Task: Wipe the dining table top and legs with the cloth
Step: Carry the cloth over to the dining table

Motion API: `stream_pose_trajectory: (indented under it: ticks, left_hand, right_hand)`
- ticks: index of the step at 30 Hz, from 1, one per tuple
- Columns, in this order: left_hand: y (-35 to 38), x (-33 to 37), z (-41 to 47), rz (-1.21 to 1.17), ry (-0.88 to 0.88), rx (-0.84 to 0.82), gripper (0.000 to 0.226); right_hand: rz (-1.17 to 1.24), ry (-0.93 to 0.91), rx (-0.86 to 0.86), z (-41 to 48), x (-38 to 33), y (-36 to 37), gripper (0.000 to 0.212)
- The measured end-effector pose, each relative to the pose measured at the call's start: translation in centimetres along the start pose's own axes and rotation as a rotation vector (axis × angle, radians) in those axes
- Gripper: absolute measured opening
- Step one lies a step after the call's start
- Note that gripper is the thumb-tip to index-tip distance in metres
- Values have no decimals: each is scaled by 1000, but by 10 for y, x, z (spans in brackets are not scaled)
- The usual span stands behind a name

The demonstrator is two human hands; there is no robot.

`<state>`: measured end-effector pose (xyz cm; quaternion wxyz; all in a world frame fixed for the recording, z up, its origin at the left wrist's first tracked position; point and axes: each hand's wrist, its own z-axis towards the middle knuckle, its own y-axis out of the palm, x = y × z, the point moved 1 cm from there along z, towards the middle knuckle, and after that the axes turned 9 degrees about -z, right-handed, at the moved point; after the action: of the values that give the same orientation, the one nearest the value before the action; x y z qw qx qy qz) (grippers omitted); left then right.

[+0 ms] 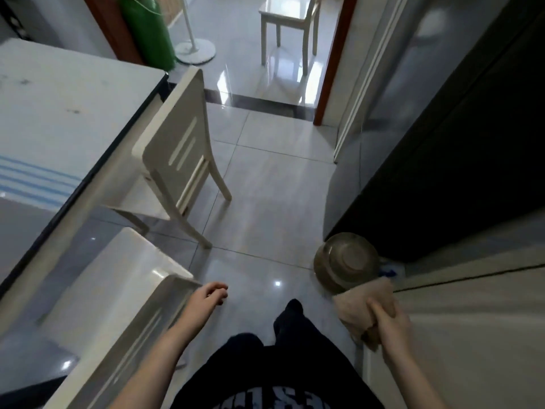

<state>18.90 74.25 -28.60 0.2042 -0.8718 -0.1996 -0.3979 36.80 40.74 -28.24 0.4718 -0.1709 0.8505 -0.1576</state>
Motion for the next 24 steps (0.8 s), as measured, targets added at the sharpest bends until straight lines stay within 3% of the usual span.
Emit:
stream_pose_trajectory:
  ticks: [5,9,11,15,18,21,24]
  left_hand:
    - [7,64,51,-122,-19,98,11]
    - [2,98,100,-135,-40,185,18]
    - [-2,112,135,-148,-59,213,10]
    - [-18,152,223,-147,-79,226,22]
    - [-32,210,295,-135,-37,206,22]
    - [-38,278,356,-87,21,150,15]
    - [-34,337,416,-49,71,94,14]
  right_hand:
    - [-31,-117,-176,83,-103,51,28]
    - [-37,-217,-279,138,-175,100,9]
    - [-36,-234,-277,167,-207,127,7]
    - [-34,-225,-263,230,-262,174,17]
    - [-8,-172,-207,273,-300,199,21]
    - [6,-119,-132,309,-340,212,12]
    - [38,-58,-54,347,-378,218,20]
